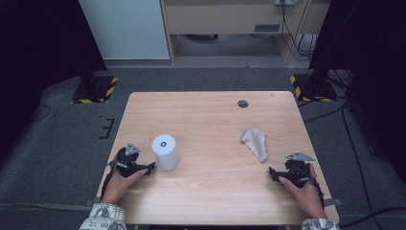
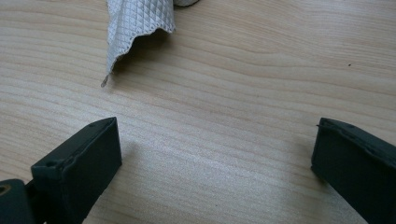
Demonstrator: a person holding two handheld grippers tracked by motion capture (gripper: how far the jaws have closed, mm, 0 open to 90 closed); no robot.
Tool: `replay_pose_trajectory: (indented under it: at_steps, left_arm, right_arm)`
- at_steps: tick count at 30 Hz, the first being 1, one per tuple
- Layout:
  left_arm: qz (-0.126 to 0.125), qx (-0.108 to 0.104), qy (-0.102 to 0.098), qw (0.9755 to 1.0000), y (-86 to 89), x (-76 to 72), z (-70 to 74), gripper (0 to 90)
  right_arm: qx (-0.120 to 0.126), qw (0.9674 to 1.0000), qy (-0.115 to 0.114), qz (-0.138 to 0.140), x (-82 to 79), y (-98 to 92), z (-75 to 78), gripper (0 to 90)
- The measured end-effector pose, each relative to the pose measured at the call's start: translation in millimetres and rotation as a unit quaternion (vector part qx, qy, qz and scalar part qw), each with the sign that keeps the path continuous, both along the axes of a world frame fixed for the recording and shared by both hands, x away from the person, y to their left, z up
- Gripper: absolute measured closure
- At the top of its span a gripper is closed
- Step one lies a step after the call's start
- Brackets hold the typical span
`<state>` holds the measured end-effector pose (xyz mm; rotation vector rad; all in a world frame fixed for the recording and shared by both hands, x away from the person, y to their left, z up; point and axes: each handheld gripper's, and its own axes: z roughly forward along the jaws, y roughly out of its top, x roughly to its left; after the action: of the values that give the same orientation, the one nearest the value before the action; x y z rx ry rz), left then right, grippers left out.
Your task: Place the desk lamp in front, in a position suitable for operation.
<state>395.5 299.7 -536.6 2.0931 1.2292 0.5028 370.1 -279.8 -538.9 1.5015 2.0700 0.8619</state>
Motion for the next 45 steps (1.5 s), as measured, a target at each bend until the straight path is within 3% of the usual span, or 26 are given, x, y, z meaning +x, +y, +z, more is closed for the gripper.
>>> replay_pose_trajectory:
  at_steps: [9, 12, 15, 19, 22, 27, 31, 37, 39, 42, 45]
  left_arm:
    - [0.000, 0.000, 0.005, 1.0000, -1.3, -0.5, 1.2, 1.6]
    - [0.001, -0.013, 0.009, 0.9999, -0.7, -1.1, 4.8, 3.9]
    - [-0.007, -0.013, 0.007, 0.9999, -1.5, -2.5, 8.7, 4.2]
    - [-0.040, -0.021, -0.002, 0.9990, -7.4, -8.2, 23.9, 4.8]
    - [-0.075, -0.004, -0.014, 0.9971, -17.8, -18.5, 35.6, 5.2]
    - [-0.085, -0.005, -0.024, 0.9960, -24.9, -31.6, 44.0, 4.8]
    - [-0.090, -0.036, -0.041, 0.9945, -29.6, -32.5, 54.5, 4.1]
    - [-0.106, -0.059, -0.059, 0.9909, -35.6, -28.8, 60.5, 3.7]
    - [-0.097, -0.064, -0.069, 0.9908, -36.9, -23.4, 62.4, 3.7]
    - [-0.091, -0.095, -0.076, 0.9884, -36.9, -17.7, 66.6, 3.4]
    - [-0.100, -0.097, -0.081, 0.9869, -41.5, -13.3, 69.0, 3.1]
  right_arm:
    - [0.000, 1.0000, 0.000, -0.003, 0.0, 0.4, 0.0, 1.8]
    - [0.000, 1.0000, 0.000, -0.004, -0.1, 0.6, 0.0, 1.8]
    - [0.000, 1.0000, 0.000, -0.004, -0.1, 0.7, 0.0, 1.8]
    - [-0.001, 1.0000, -0.001, -0.004, -0.1, 0.6, -0.1, 1.8]
    - [-0.001, 1.0000, -0.001, -0.004, -0.1, 0.6, -0.1, 1.8]
    - [0.000, 1.0000, 0.001, -0.005, -0.4, 0.9, 0.1, 1.8]
    - [0.000, 1.0000, 0.001, -0.006, -0.6, 1.1, 0.1, 1.8]
    - [0.000, 1.0000, 0.001, -0.005, -0.5, 1.0, 0.0, 1.7]
    - [0.000, 1.0000, 0.001, -0.006, -0.4, 1.3, 0.0, 1.6]
    - [-0.001, 1.0000, -0.001, -0.007, -0.4, 1.8, -0.2, 1.5]
    - [-0.001, 1.0000, -0.001, -0.008, -0.4, 2.3, -0.3, 1.4]
